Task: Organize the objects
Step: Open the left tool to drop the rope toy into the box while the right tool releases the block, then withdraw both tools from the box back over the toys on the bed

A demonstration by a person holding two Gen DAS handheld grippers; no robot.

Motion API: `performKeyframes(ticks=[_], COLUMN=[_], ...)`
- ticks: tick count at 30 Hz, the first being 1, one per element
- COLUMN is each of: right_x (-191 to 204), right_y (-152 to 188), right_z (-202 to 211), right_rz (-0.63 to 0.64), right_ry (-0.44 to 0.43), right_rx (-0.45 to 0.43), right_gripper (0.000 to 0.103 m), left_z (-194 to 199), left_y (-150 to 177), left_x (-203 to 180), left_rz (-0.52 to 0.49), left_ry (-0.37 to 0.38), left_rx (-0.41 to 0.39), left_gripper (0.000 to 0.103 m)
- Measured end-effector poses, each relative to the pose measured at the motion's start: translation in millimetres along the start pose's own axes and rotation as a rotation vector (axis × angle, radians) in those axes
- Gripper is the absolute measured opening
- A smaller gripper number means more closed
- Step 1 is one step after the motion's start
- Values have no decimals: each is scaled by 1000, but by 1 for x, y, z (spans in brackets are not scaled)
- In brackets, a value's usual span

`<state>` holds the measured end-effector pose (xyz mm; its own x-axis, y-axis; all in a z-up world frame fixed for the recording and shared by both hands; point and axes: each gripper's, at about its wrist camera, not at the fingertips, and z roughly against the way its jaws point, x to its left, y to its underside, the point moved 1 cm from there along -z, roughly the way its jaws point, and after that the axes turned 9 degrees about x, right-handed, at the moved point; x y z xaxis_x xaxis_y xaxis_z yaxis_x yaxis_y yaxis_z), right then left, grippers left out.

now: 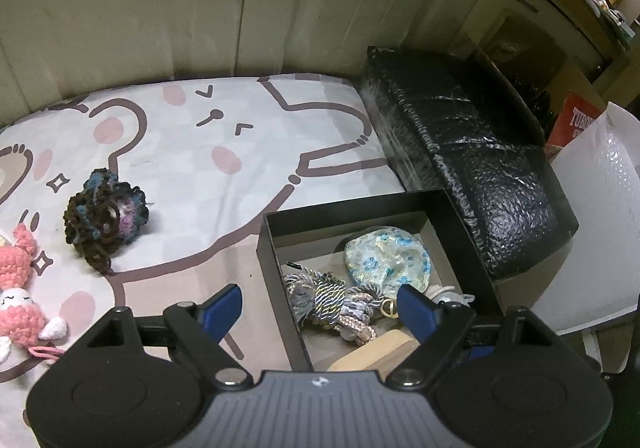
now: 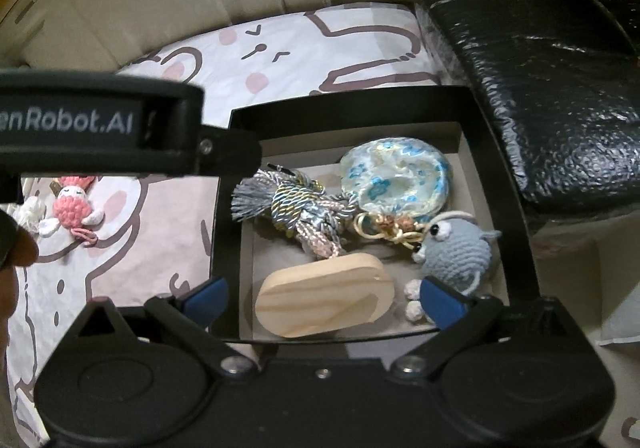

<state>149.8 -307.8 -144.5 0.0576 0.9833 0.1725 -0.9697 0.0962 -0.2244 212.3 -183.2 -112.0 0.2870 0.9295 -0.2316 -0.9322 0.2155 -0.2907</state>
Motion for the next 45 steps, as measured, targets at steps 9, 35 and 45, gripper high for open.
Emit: performKeyframes(ticks=[9,35,45], right_x=[-5,-1,1], right_y=[0,9,12], right_z=[16,61,74], right_rz=[-37,-67,-80], right_ry=[17,64,81], right_rx=[-49,-190,-233], right_gripper=[103,103,103], left_z=[14,61,66], left_y=[5,35,45], left_x=[11,43,54], left_rz=[26,40,40], left_ry=[-14,-133,-200], left_rx=[-22,-93,-104], left_gripper=[85,92,100])
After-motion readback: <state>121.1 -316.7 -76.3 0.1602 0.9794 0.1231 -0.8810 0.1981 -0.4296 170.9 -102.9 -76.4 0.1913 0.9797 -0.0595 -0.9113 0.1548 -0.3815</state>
